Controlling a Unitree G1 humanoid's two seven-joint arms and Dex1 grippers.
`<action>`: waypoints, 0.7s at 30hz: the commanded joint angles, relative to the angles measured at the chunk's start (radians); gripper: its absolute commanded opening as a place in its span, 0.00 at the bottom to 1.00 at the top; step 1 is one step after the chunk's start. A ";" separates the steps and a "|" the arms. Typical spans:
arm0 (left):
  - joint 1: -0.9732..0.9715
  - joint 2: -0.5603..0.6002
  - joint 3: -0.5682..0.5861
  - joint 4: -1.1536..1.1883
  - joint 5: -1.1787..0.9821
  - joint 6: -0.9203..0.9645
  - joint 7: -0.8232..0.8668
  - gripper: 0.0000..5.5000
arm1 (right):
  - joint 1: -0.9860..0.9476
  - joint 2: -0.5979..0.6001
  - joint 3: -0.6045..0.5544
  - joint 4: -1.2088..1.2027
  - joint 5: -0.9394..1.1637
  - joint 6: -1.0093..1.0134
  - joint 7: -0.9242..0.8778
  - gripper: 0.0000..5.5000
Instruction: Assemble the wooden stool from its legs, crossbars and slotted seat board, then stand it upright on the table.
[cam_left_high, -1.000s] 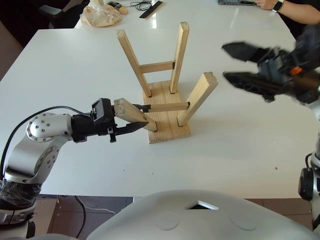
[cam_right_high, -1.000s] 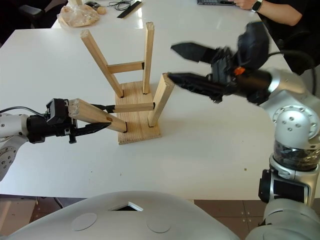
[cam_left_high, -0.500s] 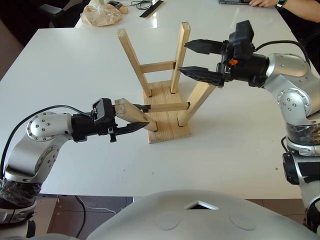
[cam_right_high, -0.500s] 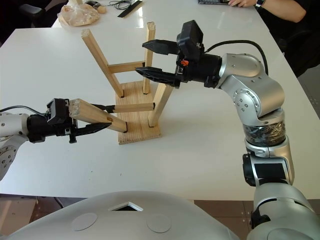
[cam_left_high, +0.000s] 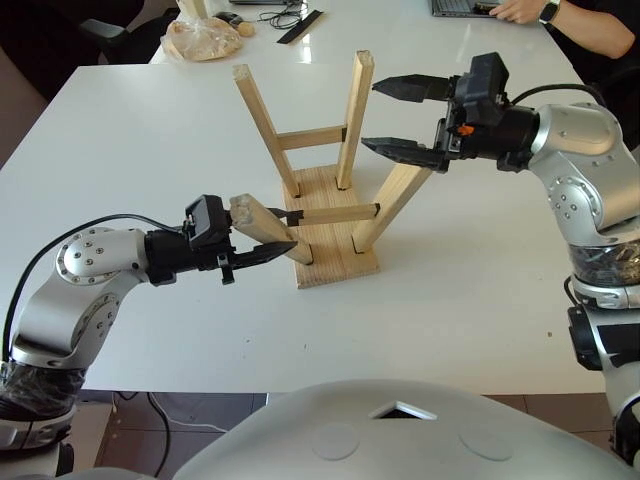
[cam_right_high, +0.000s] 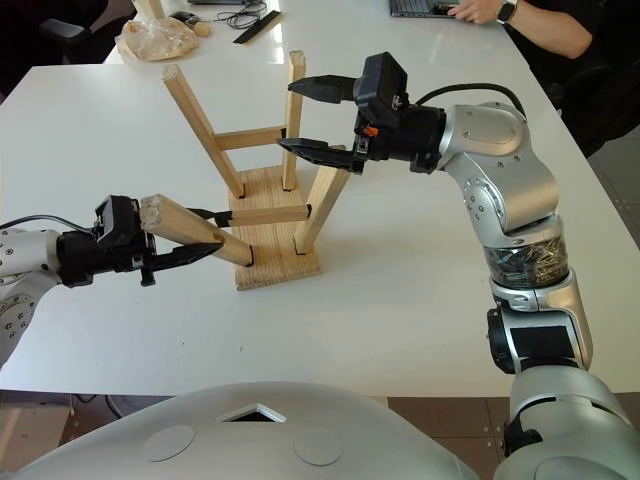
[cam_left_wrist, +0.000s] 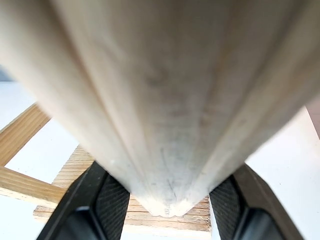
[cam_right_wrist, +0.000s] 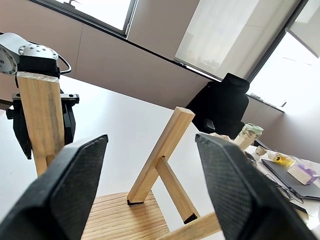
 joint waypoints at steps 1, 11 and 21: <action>0.048 0.014 -0.008 0.081 0.055 0.113 0.032 0.37 | 0.145 -0.055 0.076 0.102 -0.124 0.054 0.012 0.59; 0.015 -0.012 -0.058 0.147 0.053 0.192 0.048 0.37 | 0.156 -0.065 0.099 0.114 -0.133 0.030 0.019 0.59; -0.135 -0.025 -0.200 0.164 0.121 0.207 0.025 0.37 | 0.129 -0.052 0.129 0.128 -0.134 0.021 0.020 0.59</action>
